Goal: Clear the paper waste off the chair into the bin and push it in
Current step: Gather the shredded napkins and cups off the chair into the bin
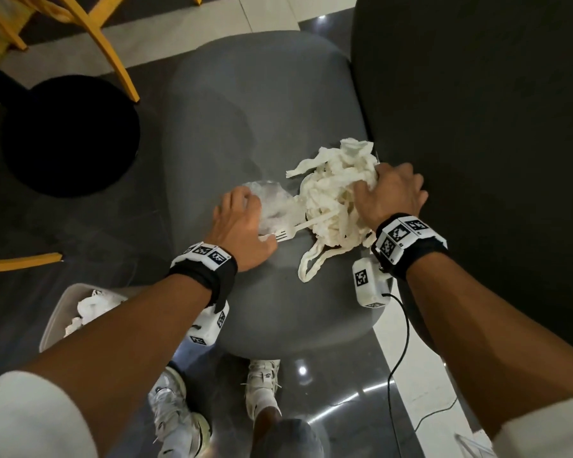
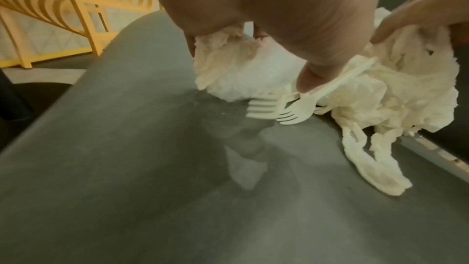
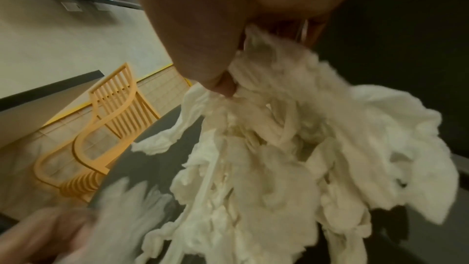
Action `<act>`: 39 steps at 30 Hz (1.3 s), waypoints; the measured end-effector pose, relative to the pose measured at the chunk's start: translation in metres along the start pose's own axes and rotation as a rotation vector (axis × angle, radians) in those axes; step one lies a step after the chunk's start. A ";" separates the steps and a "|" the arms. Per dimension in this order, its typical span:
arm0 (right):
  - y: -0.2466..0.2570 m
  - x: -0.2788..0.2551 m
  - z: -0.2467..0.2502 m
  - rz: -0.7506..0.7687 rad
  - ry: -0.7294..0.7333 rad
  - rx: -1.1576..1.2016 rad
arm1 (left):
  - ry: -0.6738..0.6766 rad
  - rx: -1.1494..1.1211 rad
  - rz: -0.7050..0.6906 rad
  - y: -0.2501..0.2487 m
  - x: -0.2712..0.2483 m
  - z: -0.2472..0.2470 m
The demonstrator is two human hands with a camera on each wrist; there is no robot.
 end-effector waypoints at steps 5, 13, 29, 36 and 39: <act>0.017 0.002 0.011 0.116 -0.058 0.311 | 0.085 -0.088 -0.021 -0.032 0.012 -0.017; 0.053 0.001 0.032 0.346 -0.098 0.548 | 0.110 0.029 -0.017 -0.036 0.025 -0.029; 0.129 -0.039 -0.034 0.389 0.250 0.386 | 0.141 0.247 0.011 0.072 -0.028 0.000; 0.157 -0.090 -0.090 0.524 0.558 0.062 | 0.094 0.201 0.015 0.096 -0.053 0.014; 0.150 -0.099 -0.112 0.544 0.605 -0.248 | 0.114 0.148 -0.012 0.112 -0.064 0.013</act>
Point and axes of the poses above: each hand's wrist, its own x-axis towards the middle knuckle, its own z-axis out of the back of the hand, y = z × x, the point moved 5 cm from there along x, towards the middle knuckle, and after that the axes turned 7 degrees about x, right-handed, at the moved point
